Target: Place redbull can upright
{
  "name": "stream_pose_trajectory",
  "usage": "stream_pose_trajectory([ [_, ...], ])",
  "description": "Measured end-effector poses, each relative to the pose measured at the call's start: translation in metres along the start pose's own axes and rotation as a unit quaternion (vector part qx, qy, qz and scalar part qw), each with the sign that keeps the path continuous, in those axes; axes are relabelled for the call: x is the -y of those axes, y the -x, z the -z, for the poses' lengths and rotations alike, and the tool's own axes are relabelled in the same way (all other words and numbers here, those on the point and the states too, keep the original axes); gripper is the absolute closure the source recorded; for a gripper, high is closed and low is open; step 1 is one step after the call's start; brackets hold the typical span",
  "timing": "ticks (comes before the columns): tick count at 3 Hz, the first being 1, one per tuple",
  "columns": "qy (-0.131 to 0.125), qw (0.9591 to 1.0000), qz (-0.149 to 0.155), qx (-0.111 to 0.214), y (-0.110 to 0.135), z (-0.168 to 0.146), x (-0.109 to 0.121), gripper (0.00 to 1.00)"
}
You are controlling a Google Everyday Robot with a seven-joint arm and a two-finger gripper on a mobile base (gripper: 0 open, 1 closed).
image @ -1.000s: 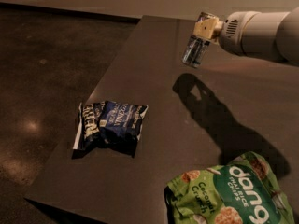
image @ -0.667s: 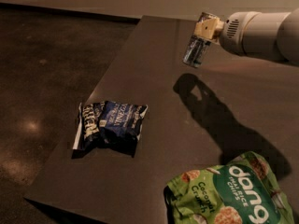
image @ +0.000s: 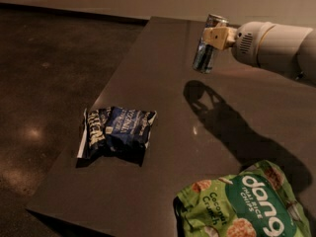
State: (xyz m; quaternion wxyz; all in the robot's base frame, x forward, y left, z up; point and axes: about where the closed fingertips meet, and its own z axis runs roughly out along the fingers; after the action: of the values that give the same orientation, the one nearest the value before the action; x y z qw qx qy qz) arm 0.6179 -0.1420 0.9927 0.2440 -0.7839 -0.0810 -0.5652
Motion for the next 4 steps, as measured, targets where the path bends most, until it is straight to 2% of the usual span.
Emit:
stream_pose_trajectory([
  [1,-0.015,0.9971,0.074,-0.005,0.014,0.000,0.005,1.00],
  [2,-0.018,0.9932,0.115,-0.007,0.024,-0.002,0.006,1.00],
  [3,-0.018,0.9896,0.142,-0.015,0.035,-0.005,0.008,1.00],
  [4,-0.019,0.9862,0.160,-0.035,0.059,-0.034,0.018,1.00],
])
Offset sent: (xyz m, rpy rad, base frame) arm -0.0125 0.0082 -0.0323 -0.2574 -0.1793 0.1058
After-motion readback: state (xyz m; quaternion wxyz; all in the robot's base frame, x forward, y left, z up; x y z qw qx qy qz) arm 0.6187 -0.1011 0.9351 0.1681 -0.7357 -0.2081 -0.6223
